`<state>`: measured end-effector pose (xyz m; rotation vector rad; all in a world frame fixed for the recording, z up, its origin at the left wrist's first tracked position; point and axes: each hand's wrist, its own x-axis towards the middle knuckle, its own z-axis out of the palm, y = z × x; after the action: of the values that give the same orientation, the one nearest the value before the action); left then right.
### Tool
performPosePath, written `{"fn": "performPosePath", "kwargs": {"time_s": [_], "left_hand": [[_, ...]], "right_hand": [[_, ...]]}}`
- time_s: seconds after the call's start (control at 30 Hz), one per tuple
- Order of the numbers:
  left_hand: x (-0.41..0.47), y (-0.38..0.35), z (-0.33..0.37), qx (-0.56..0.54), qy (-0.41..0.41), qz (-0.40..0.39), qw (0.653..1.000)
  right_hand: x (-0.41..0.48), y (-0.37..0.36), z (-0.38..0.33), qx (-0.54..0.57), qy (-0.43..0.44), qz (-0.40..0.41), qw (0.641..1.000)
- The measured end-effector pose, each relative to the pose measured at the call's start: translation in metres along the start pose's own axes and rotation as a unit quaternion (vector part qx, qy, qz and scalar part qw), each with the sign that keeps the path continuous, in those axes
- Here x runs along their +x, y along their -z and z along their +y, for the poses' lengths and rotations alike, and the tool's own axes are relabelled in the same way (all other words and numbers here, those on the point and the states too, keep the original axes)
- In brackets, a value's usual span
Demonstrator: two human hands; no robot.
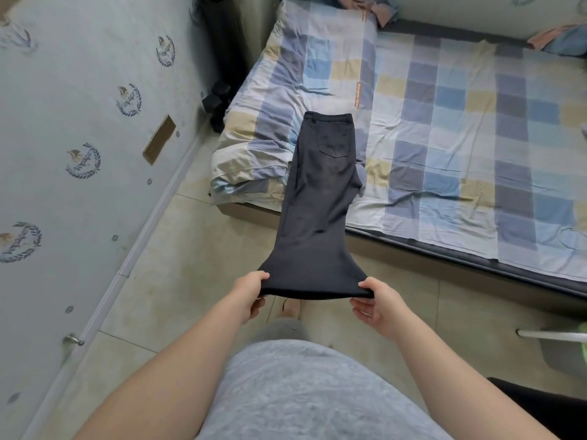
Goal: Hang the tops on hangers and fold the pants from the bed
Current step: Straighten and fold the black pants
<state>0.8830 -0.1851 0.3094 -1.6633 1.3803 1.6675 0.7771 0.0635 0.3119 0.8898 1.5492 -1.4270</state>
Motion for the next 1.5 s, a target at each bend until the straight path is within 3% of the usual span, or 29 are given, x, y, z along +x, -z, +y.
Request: {"fn": "performPosePath", "kwargs": {"time_s": [0.23,0.6,0.87,1.2,1.33,1.5], "left_hand": [[0.050,-0.035,0.129,-0.103,-0.018,-0.044,0.994],[0.144,-0.074,0.407,-0.151,0.027,-0.139,0.978],[0.251,-0.131,0.552,-0.129,0.052,-0.100,0.985],[0.419,-0.207,0.655,-0.049,0.016,-0.053,0.997],[0.468,-0.223,0.655,-0.063,0.014,-0.052,0.997],[0.481,-0.225,0.619,-0.101,0.010,-0.126,0.987]], "right_hand": [[0.048,-0.035,-0.127,0.041,0.030,0.017,0.999],[0.147,-0.115,-0.364,0.094,0.016,0.056,0.994],[0.278,-0.152,-0.499,0.113,-0.017,0.069,0.991],[0.490,-0.178,-0.589,0.034,-0.019,0.064,0.997],[0.546,-0.186,-0.585,0.055,-0.026,0.031,0.998],[0.566,-0.178,-0.556,0.078,-0.018,-0.050,0.996]]}}
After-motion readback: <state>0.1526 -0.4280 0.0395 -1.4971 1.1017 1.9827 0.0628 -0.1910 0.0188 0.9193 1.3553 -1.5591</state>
